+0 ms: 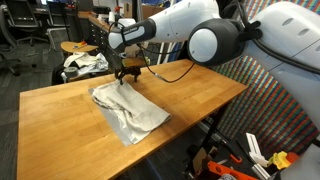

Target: Fold the white towel in half from right to left

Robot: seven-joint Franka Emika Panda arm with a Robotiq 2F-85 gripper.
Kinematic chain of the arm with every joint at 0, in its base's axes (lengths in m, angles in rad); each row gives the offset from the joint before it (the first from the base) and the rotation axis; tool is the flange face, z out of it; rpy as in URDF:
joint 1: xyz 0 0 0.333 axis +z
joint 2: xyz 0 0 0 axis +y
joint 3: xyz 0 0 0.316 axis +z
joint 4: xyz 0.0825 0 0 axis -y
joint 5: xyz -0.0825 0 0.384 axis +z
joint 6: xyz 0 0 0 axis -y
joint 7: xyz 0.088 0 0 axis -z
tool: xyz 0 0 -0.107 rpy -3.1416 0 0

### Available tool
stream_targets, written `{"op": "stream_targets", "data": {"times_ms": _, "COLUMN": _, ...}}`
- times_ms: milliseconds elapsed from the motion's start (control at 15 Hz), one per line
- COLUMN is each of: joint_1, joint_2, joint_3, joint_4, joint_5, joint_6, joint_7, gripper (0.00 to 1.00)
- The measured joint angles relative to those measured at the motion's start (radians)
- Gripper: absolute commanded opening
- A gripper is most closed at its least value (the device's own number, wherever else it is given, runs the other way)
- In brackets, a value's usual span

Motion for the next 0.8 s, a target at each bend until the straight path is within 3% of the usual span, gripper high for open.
{"op": "stream_targets", "data": {"times_ms": 800, "joint_1": -0.025, "joint_2": -0.009, "joint_3": -0.07, "joint_4": -0.028, "joint_5": 0.001, "joint_6": 0.075, "joint_7": 0.098, "gripper": 1.0}}
